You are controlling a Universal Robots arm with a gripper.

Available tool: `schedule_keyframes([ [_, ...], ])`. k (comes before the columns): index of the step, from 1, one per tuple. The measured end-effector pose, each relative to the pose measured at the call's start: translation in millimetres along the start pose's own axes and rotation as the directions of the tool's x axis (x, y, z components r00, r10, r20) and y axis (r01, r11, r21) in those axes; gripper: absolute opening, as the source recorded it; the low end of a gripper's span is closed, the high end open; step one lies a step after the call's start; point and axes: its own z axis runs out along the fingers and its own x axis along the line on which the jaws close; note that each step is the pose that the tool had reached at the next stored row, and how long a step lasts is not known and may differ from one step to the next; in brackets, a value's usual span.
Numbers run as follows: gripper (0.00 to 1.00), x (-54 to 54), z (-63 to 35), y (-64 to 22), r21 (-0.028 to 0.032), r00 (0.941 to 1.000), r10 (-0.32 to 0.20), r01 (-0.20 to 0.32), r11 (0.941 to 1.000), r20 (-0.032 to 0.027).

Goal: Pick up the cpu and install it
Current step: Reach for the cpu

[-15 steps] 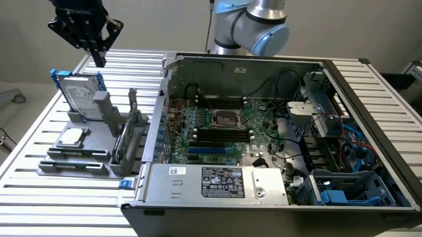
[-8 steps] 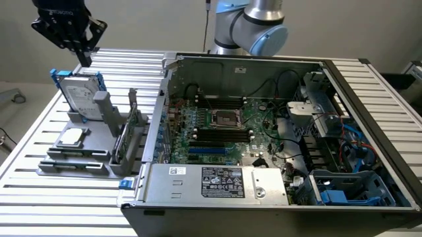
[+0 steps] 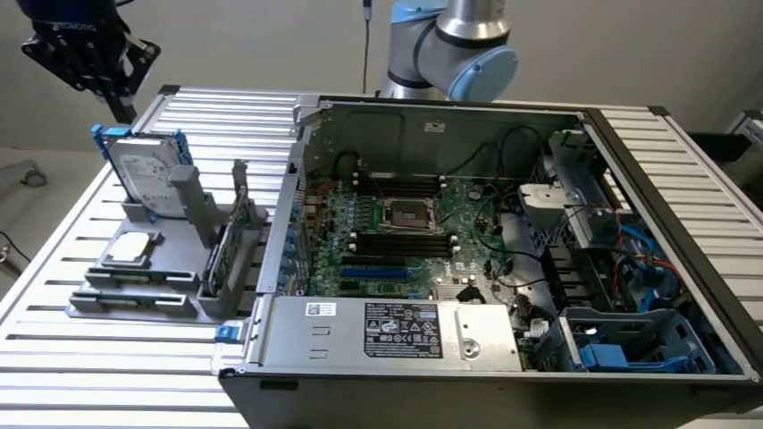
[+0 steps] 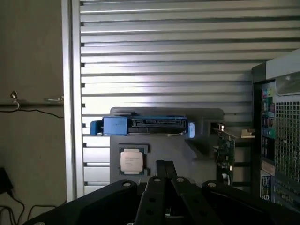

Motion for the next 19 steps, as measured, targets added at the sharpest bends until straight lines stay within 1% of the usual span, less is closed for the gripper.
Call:
schedule_keyframes([
  [5, 0.11, 22.6, 5.7, -0.8, 0.0007, 1.0, 0.0, 0.0, 1.0, -0.0058],
  [7, 0.11, 29.0, 8.4, -1.2, 0.0008, 1.0, 0.0, 0.0, 1.0, -0.0079],
  [9, 0.11, 29.6, 10.3, -3.1, 0.0011, 0.9999, 0.0, 0.0, 1.0, -0.0137],
  [11, 0.11, 29.5, 12.6, -6.1, 0.0014, 0.9998, -0.001, 0.001, 1.0, -0.0173],
  [16, 0.11, 29.1, 16.8, -17.3, 0.0017, 0.9995, -0.004, 0.004, 1.0, -0.0312],
  [18, 0.11, 28.9, 19.1, -21.9, 0.0019, 0.9994, -0.006, 0.006, 1.0, -0.0347],
  [19, 0.11, 28.6, 20.8, -23.6, 0.0019, 0.9994, -0.008, 0.008, 1.0, -0.035],
])
